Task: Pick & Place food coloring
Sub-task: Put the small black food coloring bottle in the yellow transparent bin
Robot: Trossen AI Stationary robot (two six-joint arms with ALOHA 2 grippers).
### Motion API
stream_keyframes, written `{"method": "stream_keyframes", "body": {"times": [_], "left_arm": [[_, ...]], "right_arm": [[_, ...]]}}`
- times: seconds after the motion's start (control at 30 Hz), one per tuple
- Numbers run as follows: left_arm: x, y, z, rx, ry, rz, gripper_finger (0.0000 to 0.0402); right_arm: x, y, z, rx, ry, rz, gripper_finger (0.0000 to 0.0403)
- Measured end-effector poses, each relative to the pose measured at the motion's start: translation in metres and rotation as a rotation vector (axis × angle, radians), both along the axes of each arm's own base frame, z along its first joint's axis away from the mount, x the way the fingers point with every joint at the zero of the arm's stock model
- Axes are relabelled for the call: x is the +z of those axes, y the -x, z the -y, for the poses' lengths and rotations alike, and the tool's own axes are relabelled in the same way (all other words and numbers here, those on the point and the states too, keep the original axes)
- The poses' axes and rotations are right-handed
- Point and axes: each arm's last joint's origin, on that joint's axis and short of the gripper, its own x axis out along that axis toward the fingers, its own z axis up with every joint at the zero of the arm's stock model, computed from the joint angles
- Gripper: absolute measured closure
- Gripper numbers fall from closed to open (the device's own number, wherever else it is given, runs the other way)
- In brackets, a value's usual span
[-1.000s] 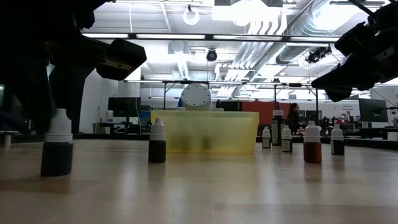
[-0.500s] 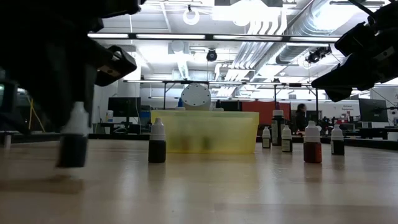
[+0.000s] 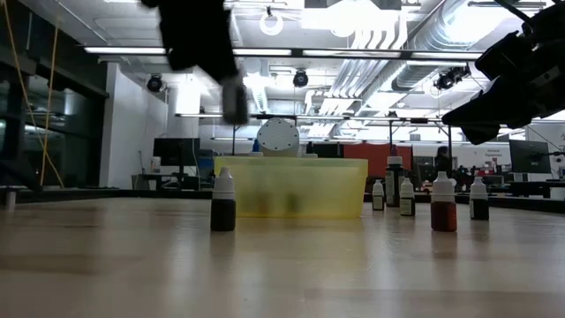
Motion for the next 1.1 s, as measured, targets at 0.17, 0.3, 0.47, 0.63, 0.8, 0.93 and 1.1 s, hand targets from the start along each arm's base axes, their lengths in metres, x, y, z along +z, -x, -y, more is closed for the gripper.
{"method": "stream_keyframes", "body": {"times": [0.17,0.3,0.47,0.63,0.8,0.93,1.1], "left_arm": [[0.045,-0.005,-0.018,0.064,-0.052,-0.027,0.0369],[0.069,-0.005,-0.031,0.105,-0.072,-0.036,0.0369],[0.080,-0.009,-0.052,0.215,-0.123,-0.017,0.0369],[0.072,-0.021,-0.079,0.334,-0.143,-0.041,0.0369],[0.053,-0.036,-0.104,0.436,-0.147,-0.089,0.0369],[0.034,-0.049,-0.123,0.501,-0.151,-0.130,0.0369],[0.012,-0.068,-0.141,0.514,-0.158,-0.132,0.0369]], "right_arm": [[0.000,0.000,0.000,0.000,0.000,0.000,0.0402],[0.000,0.000,0.000,0.000,0.000,0.000,0.0402],[0.000,0.000,0.000,0.000,0.000,0.000,0.0402],[0.000,0.000,0.000,0.000,0.000,0.000,0.0402],[0.000,0.000,0.000,0.000,0.000,0.000,0.0402],[0.000,0.000,0.000,0.000,0.000,0.000,0.0402],[0.000,0.000,0.000,0.000,0.000,0.000,0.0402]]}}
